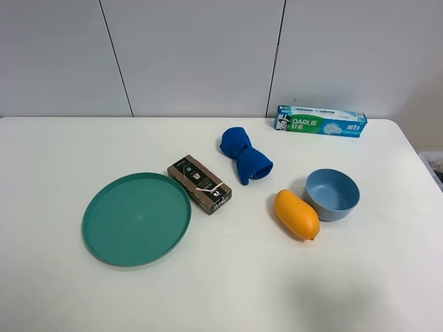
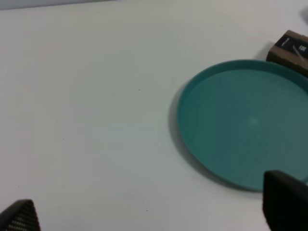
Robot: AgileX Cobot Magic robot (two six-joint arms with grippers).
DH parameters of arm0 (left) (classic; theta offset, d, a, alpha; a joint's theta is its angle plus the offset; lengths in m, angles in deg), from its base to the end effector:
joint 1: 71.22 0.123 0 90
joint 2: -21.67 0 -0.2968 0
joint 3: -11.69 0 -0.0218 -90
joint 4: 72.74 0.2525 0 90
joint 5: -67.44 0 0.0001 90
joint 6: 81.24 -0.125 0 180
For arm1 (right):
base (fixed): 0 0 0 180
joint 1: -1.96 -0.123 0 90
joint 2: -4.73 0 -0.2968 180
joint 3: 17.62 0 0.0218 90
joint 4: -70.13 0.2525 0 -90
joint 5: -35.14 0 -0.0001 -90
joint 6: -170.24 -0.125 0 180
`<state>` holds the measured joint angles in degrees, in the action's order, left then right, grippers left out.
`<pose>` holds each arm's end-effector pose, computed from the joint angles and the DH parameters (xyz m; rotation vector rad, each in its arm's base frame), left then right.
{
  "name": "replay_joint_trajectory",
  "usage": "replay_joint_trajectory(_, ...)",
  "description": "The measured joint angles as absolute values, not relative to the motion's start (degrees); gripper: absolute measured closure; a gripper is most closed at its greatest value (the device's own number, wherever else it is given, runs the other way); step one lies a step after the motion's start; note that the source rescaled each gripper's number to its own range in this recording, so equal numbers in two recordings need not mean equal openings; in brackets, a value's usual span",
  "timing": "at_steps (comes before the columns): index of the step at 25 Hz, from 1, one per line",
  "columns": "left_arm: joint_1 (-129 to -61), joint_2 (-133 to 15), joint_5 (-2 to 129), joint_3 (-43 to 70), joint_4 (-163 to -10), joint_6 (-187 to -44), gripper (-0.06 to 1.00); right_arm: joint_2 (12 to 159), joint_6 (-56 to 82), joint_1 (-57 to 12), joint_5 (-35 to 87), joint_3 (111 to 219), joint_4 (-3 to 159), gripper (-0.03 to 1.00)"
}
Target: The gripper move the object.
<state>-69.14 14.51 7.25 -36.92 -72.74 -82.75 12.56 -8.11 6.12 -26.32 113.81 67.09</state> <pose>0.0143 0.0005 0.2652 -0.0101 2.0241 0.0396 0.0141 -0.0069 0.2629 0.0479 2.0577 -0.1265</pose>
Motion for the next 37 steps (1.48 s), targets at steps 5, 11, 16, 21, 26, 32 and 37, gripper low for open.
replay_joint_trajectory(5,-69.1,14.5,7.2,-36.9,-72.7,-82.8,-0.06,12.3,-8.3,6.1,-26.3,113.8,66.8,-0.03)
replay_joint_trajectory(11,-69.1,14.5,7.2,-36.9,-72.7,-82.8,-0.06,12.1,-9.1,6.1,-26.3,113.8,66.6,-0.03)
replay_joint_trajectory(16,-69.1,14.5,7.2,-36.9,-72.7,-82.8,-0.06,12.1,-9.1,6.1,-26.3,113.8,66.6,-0.03)
replay_joint_trajectory(21,-69.1,14.5,7.2,-36.9,-72.7,-82.8,-0.06,12.1,-9.1,6.1,-26.3,113.8,66.6,-0.03)
replay_joint_trajectory(26,-69.1,14.5,7.2,-36.9,-72.7,-82.8,-0.06,12.1,-9.1,6.1,-26.3,113.8,66.6,-0.03)
replay_joint_trajectory(32,-69.1,14.5,7.2,-36.9,-72.7,-82.8,-0.06,12.1,-9.1,6.1,-26.3,113.8,66.6,-0.03)
replay_joint_trajectory(37,-69.1,14.5,7.2,-36.9,-72.7,-82.8,-0.06,12.1,-9.1,6.1,-26.3,113.8,66.6,-0.03)
